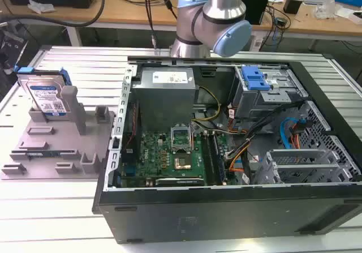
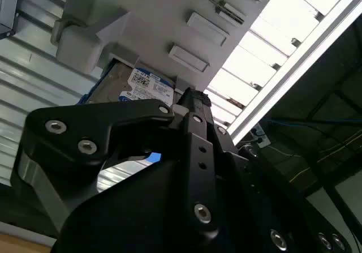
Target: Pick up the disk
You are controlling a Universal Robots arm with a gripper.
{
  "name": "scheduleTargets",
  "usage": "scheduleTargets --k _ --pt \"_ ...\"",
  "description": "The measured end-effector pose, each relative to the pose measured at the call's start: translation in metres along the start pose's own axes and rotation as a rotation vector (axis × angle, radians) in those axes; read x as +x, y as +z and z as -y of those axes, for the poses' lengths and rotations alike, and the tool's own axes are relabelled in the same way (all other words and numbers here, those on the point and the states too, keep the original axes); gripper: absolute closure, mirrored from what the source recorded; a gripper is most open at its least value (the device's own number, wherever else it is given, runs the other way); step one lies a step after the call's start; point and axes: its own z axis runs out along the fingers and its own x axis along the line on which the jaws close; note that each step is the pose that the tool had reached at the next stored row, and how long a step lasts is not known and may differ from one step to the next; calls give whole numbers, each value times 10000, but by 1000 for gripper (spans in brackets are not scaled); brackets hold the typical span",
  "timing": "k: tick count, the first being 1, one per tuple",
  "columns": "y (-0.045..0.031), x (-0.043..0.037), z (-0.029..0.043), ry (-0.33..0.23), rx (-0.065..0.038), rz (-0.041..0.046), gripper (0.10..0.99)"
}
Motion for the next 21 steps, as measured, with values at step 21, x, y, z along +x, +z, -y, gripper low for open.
scheduleTargets --k 21 --pt "9 0 0 -3768 18 -144 980"
